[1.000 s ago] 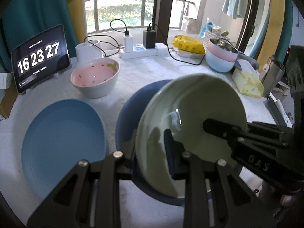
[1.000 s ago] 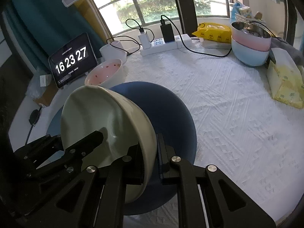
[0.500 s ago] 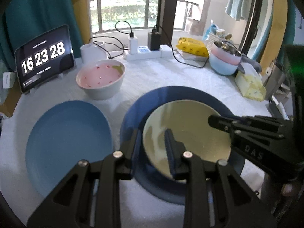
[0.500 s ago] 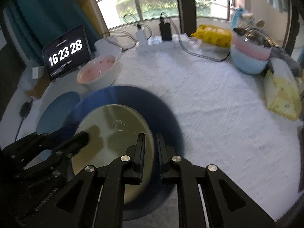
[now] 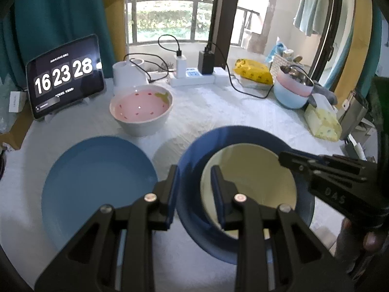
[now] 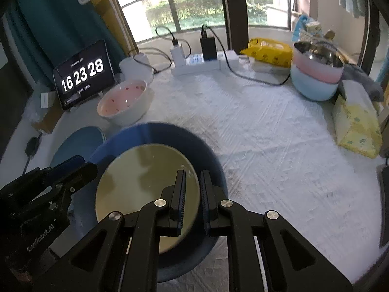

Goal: Organize plates and bowls

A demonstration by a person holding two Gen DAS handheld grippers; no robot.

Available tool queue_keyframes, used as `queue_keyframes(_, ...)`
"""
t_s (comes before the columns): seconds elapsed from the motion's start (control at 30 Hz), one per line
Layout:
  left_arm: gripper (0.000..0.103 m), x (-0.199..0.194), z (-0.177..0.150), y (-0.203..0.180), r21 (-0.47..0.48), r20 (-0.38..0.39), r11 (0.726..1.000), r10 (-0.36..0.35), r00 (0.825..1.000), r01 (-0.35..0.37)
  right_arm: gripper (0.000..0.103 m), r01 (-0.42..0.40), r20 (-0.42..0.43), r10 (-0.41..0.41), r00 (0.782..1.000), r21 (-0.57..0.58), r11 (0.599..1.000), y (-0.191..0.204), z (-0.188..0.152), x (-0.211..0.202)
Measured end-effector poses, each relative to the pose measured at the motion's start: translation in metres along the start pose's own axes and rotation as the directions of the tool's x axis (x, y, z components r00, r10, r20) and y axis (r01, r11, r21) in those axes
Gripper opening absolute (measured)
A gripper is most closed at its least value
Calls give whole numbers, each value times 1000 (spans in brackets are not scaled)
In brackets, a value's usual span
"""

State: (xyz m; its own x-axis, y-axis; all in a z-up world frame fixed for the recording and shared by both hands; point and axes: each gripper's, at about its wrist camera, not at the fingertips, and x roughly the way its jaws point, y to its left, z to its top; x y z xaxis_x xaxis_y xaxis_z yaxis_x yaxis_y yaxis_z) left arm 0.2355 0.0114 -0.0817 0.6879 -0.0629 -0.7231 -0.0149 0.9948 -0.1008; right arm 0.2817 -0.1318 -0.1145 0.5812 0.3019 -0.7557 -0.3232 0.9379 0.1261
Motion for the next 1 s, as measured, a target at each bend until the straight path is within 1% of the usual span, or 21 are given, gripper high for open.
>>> queue_keyframes(0.1, 29, -4, 4, 4, -8, 12, 1000, 1, 1000, -1, 15, 2, 23, -2, 1000, -8, 1000, 2, 6, -8)
queue_keyframes(0.2, 30, -8, 9, 8, -15, 26, 1000, 3, 1000, -3, 20, -5, 35, 6, 999, -16, 1000, 5, 12, -11)
queue_keyframes(0.53, 31, -16, 21, 31, -39, 57, 999, 19, 998, -16, 21, -35, 51, 37, 998, -50, 998, 26, 33, -10)
queue_keyframes(0.63, 34, -18, 24, 39, -45, 66, 999, 18, 998, -15, 21, -36, 54, 39, 998, -58, 998, 33, 40, -8)
queue_keyframes(0.7, 37, -17, 27, 46, -52, 70, 999, 20, 997, -17, 21, -36, 52, 39, 998, -61, 997, 37, 44, -6)
queue_keyframes(0.9, 38, -13, 38, 69, -83, 74, 996, 20, 997, -13, 22, -38, 34, 40, 999, -73, 997, 50, 59, 6)
queue_keyframes(1.0, 38, -11, 42, 80, -96, 77, 995, 16, 997, -8, 27, -36, 26, 38, 999, -73, 997, 55, 65, 12)
